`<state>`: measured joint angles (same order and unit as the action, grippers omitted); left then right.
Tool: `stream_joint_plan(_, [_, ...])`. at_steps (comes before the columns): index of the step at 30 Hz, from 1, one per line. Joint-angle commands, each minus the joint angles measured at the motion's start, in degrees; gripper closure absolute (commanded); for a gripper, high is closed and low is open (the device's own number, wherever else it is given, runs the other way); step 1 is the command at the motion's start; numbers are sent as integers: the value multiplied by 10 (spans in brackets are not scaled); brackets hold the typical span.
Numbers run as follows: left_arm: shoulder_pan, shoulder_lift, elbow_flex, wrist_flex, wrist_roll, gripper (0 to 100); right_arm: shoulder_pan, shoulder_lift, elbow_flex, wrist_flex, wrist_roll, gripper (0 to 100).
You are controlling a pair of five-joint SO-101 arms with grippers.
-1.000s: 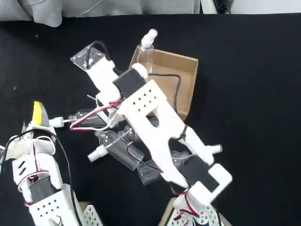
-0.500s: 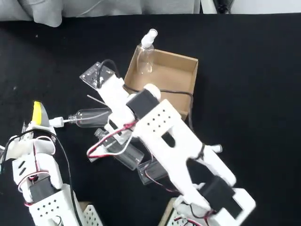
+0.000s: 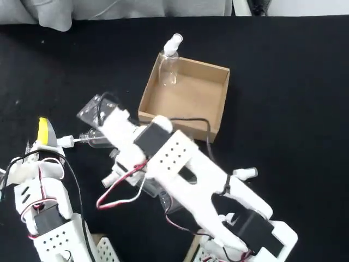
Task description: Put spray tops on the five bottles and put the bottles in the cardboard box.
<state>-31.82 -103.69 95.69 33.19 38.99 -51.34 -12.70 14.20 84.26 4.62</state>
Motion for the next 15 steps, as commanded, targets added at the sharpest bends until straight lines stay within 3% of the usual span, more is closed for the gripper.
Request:
stream_joint_plan(1, [-7, -10, -6, -13, 1, 762, -26, -38, 18, -49, 4, 599])
stream_joint_plan(15, [-7, -9, 1, -38, 1, 762, -41, -34, 109, -174, 5, 600])
